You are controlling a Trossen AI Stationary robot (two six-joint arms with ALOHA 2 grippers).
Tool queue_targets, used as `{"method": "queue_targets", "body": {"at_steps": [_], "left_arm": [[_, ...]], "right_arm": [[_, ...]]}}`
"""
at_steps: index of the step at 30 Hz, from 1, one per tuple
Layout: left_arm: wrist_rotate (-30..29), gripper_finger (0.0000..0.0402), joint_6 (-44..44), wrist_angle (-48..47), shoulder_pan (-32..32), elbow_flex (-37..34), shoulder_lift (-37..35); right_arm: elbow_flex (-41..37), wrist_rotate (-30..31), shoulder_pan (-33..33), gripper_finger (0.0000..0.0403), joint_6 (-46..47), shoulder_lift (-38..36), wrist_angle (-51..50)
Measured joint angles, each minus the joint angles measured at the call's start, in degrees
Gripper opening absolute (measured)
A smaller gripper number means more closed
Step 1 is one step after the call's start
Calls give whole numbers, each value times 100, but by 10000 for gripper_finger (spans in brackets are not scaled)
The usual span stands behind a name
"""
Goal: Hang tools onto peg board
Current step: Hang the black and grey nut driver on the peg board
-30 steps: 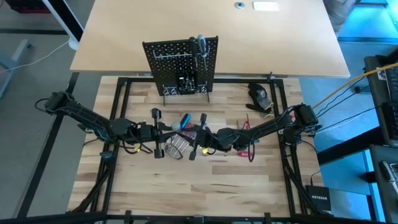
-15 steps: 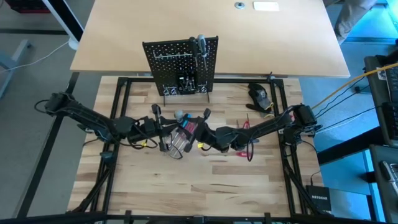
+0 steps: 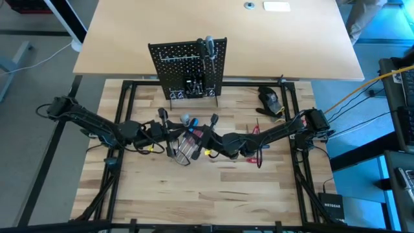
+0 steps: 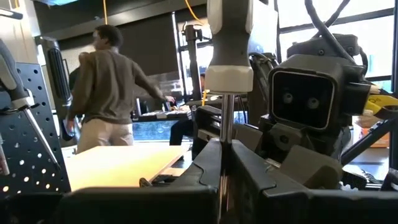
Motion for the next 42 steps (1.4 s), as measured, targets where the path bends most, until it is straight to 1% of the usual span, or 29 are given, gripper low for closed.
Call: {"method": "queue_targets", "body": {"at_steps": [2, 5, 9, 14, 18, 21, 25, 29, 32, 35, 38, 40, 42], "left_arm": [[-2, 7, 10, -14, 0, 0, 0], [-2, 11, 10, -19, 0, 0, 0], [11, 26, -39, -19, -2, 0, 0], [25, 65, -45, -34, -7, 0, -24], [-113, 108, -50, -416, -16, 0, -221], [-372, 136, -80, -1076, -107, 0, -614], [-541, 158, -521, -2568, -297, 1, -1373], [-557, 162, -1561, -4537, -442, 2, -2134], [-564, 157, -2419, -5755, -461, -13, -2495], [-574, 151, -2900, -6256, -459, -204, -2657], [-568, 147, -3144, -6354, -459, -440, -2668], [-571, 148, -3181, -6288, -459, -594, -2645], [-567, 148, -3195, -6279, -459, -710, -2634]], "right_arm": [[0, 6, 0, 28, -22, 0, 4], [0, 9, 0, 28, -126, 0, 3], [0, 13, 0, 28, -155, 0, 4], [-2, 72, -2, 28, -171, 0, -22], [-2, 111, -2, 28, -173, 0, -17], [-7, 184, -2, 28, -184, -50, -87], [-7, 280, -2, 28, -410, -194, -83], [-7, 330, -144, 28, -621, -393, -96], [-2, 190, -434, 28, -592, -492, -88], [182, -40, -786, 28, -390, -494, -482], [481, -585, -1196, 28, 192, -483, -1209], [596, -784, -1458, 28, 423, -474, -1334], [672, -802, -1690, 28, 439, -474, -1331]]}}
